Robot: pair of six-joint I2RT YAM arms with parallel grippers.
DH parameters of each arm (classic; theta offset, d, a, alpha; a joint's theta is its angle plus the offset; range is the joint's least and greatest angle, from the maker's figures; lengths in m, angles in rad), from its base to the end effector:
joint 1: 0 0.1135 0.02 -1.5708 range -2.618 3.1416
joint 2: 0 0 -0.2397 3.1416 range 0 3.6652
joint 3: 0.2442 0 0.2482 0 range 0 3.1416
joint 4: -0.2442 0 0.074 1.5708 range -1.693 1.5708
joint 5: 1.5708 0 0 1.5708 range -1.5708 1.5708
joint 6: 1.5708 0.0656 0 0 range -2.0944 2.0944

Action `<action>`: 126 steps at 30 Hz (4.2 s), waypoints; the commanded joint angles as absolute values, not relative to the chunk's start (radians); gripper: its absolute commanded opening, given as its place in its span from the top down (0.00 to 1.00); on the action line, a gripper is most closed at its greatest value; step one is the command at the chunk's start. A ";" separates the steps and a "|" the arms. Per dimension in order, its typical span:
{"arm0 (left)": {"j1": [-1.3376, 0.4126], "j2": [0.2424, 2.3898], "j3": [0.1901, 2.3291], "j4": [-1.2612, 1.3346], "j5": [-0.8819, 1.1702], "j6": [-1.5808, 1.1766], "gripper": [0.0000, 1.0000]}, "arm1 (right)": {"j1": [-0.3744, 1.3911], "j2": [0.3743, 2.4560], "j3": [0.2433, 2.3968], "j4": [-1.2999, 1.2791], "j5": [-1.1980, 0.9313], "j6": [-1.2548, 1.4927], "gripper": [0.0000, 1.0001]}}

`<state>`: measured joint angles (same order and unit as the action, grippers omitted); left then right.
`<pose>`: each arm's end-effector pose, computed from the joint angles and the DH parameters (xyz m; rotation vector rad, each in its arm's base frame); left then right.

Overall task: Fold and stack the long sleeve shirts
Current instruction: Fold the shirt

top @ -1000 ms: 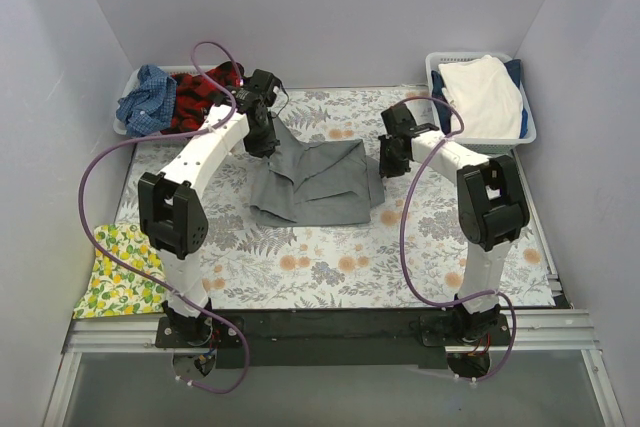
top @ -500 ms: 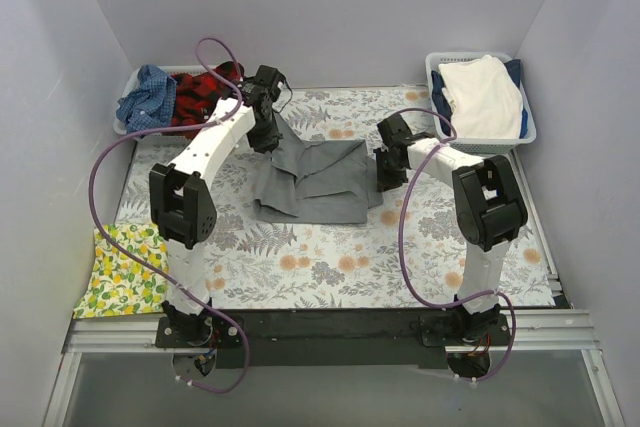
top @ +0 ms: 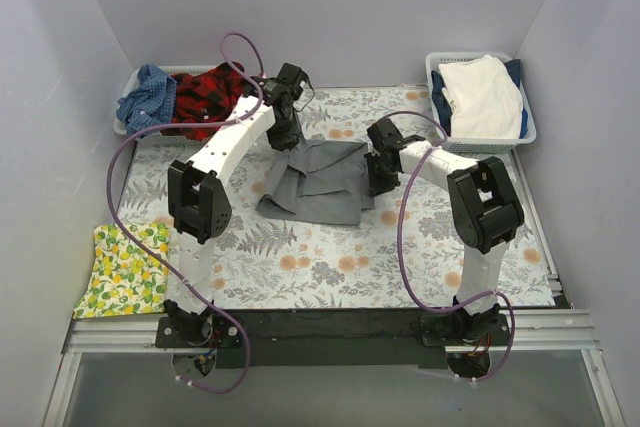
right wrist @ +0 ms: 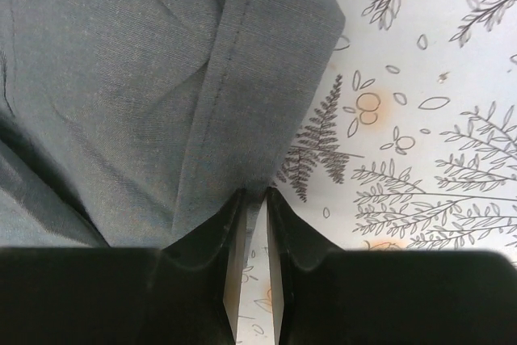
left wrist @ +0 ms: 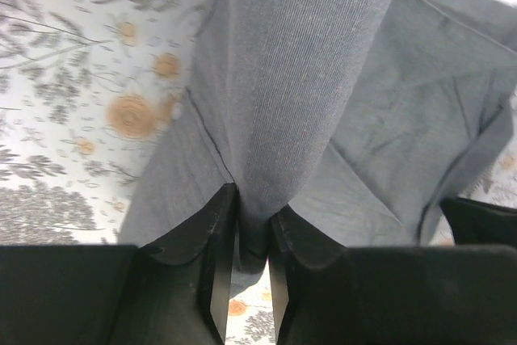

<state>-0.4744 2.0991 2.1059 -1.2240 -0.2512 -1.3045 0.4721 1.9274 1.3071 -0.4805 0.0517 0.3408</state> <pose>0.3890 -0.1814 0.2531 -1.1537 2.4660 -0.1613 0.3558 0.1778 0.1226 -0.1595 2.6788 0.1903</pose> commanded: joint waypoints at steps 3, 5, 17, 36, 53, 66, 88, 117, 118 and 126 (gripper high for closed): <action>-0.583 2.144 2.170 -1.203 -0.175 -1.339 0.80 | 0.485 1.934 1.353 -0.560 0.037 0.379 0.76; -0.613 2.166 2.206 -1.198 -0.158 -1.348 0.80 | 0.485 1.919 1.354 -0.564 0.037 0.402 0.76; -0.707 2.217 2.218 -0.982 0.085 -1.388 0.98 | 0.454 1.801 1.217 -0.492 -0.048 0.520 0.77; -0.612 2.023 2.014 -0.893 -0.081 -1.307 0.30 | 0.365 1.730 1.304 -0.471 -0.204 0.442 0.47; -0.476 1.976 1.871 -0.838 -0.046 -1.186 0.28 | 0.433 1.950 1.443 -0.489 -0.187 0.483 0.74; -0.459 2.029 1.878 -0.808 -0.002 -1.126 0.28 | 0.449 1.796 1.444 -0.580 -0.115 0.508 0.99; -0.580 2.152 1.908 -0.618 0.253 -0.887 0.29 | 0.379 1.747 1.252 -0.747 -0.012 0.552 0.62; -0.468 2.073 1.876 -0.506 0.198 -1.075 0.25 | 0.699 1.784 1.448 -0.594 -0.172 0.261 0.59; -0.462 2.057 1.873 -0.511 0.183 -1.075 0.25 | 0.707 1.813 1.468 -0.592 -0.190 0.261 0.59; -0.445 2.014 1.824 -0.529 0.150 -1.058 0.24 | 0.718 2.083 1.643 -0.598 -0.247 0.270 0.60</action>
<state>-0.4072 2.0945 1.8511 -0.5232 0.1589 -1.0634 0.7223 2.0121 1.5806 -0.6010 -0.2180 0.2810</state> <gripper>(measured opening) 0.758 0.406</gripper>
